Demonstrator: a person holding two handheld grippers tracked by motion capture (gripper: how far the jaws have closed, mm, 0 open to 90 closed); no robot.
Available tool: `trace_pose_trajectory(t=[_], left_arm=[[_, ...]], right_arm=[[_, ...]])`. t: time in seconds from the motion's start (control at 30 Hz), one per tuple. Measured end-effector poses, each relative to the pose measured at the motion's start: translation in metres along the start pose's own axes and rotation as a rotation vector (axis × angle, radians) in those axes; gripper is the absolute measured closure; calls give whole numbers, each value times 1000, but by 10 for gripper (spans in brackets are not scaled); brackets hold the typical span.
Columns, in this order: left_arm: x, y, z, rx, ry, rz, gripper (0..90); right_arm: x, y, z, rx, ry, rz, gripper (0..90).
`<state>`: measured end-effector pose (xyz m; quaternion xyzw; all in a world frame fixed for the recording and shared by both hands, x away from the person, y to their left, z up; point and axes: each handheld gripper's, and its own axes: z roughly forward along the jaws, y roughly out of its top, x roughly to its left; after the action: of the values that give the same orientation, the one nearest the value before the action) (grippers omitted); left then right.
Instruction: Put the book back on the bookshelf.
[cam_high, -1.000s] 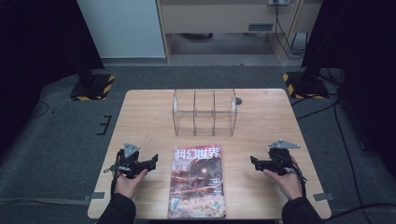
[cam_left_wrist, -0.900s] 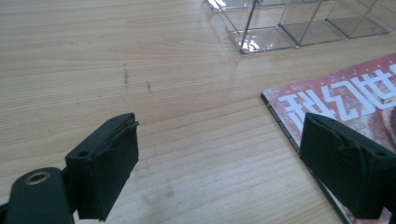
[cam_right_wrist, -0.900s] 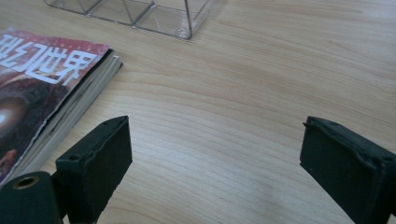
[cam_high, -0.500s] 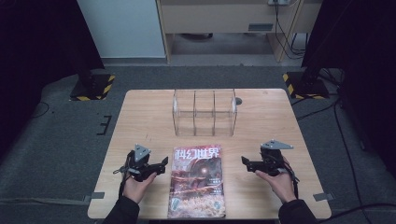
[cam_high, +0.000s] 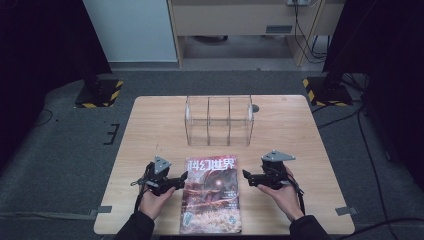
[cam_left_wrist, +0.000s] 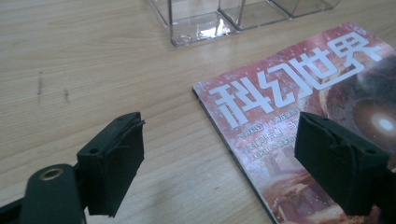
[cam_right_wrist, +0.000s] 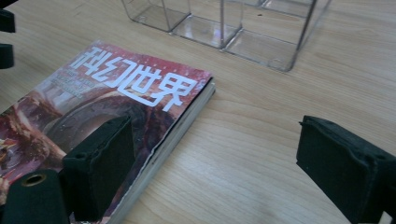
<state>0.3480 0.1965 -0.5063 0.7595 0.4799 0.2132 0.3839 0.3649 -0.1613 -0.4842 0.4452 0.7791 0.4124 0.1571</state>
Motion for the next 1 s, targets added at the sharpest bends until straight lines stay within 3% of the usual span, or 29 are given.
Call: trace_pose_trajectory(t=[0.6,0.67,0.93,1.0], left_arm=[[-10,-7,24,125,-24,75,200],[-10,-7,24,125,-28,74,198],[-4,-11,27,118,-58,15,153],[-3,-12,28,103,-63,17,143]], right_arm=[[29,-11,33,88,95,-15,226],[32,-13,37,102,103,-32,239],[39,-20,49,123,130,-27,282],[40,-21,50,130,136,-19,283]])
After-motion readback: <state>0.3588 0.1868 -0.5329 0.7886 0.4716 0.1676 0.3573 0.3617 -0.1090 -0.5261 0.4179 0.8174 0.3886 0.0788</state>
